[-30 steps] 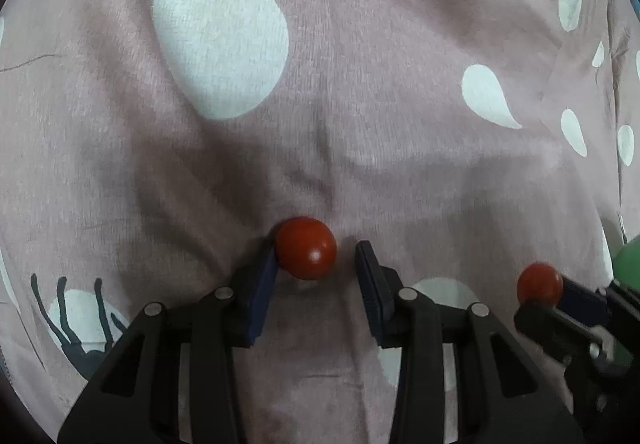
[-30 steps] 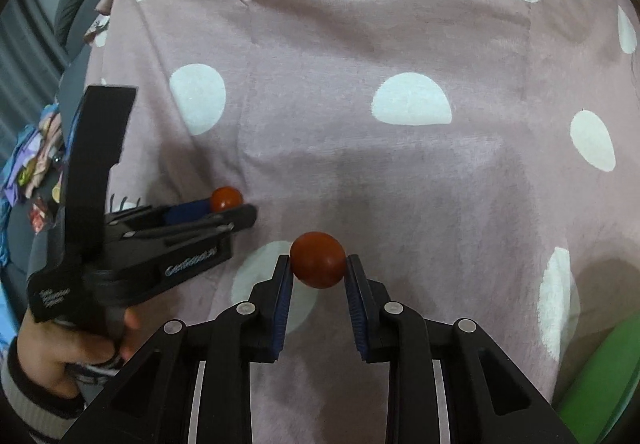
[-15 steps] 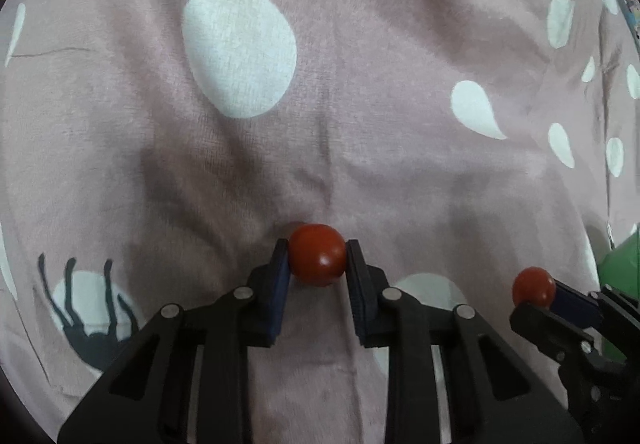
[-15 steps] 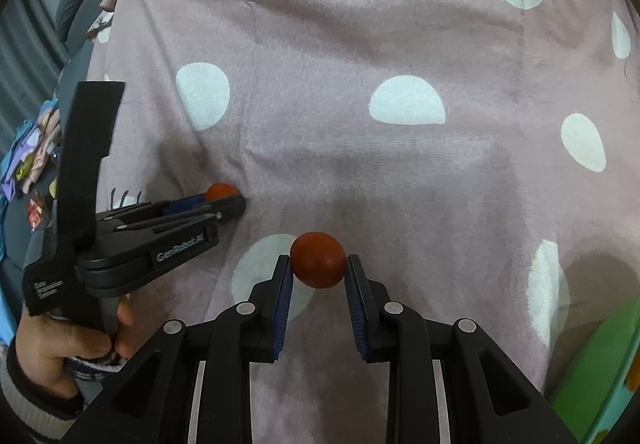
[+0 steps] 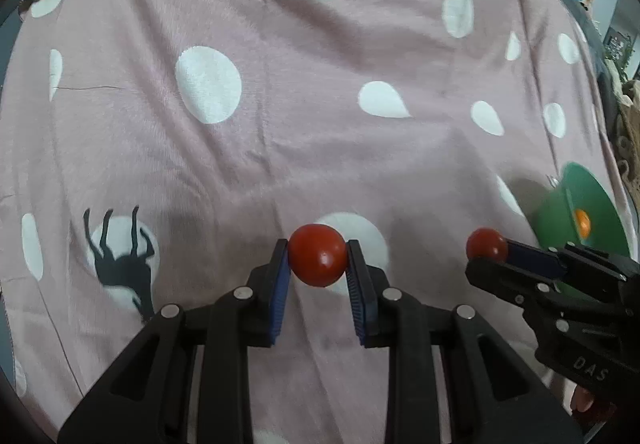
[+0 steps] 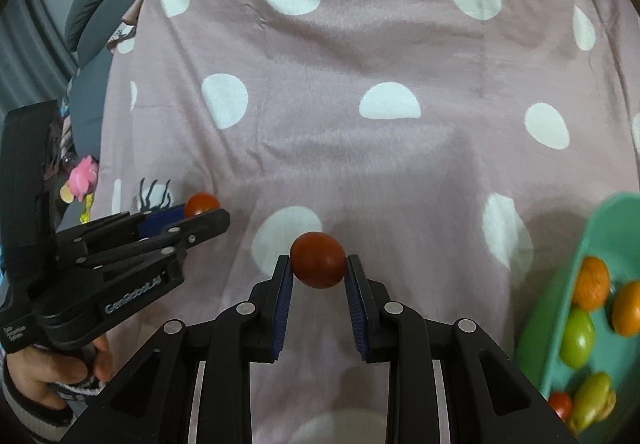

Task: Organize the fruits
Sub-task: 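Carry both cherry tomatoes over the green bowl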

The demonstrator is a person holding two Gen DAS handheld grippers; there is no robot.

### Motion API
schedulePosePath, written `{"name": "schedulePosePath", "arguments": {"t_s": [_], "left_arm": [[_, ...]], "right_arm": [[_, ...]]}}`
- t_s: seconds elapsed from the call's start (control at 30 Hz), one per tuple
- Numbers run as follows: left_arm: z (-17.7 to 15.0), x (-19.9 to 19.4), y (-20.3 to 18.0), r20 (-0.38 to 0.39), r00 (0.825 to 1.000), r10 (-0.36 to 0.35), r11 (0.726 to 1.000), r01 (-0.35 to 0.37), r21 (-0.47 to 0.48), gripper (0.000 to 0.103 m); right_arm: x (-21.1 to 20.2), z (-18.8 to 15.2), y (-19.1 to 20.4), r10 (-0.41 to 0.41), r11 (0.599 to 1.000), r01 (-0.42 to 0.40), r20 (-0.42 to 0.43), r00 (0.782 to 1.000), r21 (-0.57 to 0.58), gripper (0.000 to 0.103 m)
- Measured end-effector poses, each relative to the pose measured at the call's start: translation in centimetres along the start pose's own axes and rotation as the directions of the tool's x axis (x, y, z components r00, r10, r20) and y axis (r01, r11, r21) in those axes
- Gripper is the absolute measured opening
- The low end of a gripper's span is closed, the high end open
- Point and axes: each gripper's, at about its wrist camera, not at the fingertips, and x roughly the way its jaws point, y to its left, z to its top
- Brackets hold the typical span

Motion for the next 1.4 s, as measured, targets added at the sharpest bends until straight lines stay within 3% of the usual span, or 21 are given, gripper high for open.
{"name": "schedulePosePath", "arguments": {"t_s": [0.6, 1.1, 1.4], "left_arm": [[-3.4, -4.8, -7.1, 0.070, 0.997, -0.035, 0.993, 0.026, 0.115, 0.027], [-2.1, -6.0, -13.3, 0.098, 0.990, -0.105, 0.973, 0.082, 0.214, 0.027], [-0.6, -4.1, -20.0, 0.068, 0.979, -0.192, 0.939, 0.164, 0.301, 0.027]], "right_arm": [[-7.4, -4.1, -0.4, -0.047, 0.999, 0.045, 0.100, 0.994, 0.020, 0.028], [-11.9, -5.4, -3.5, -0.121, 0.990, 0.106, 0.183, 0.976, 0.093, 0.028], [-14.3, -6.0, -7.8, -0.245, 0.961, 0.209, 0.202, 0.948, 0.182, 0.028]]}}
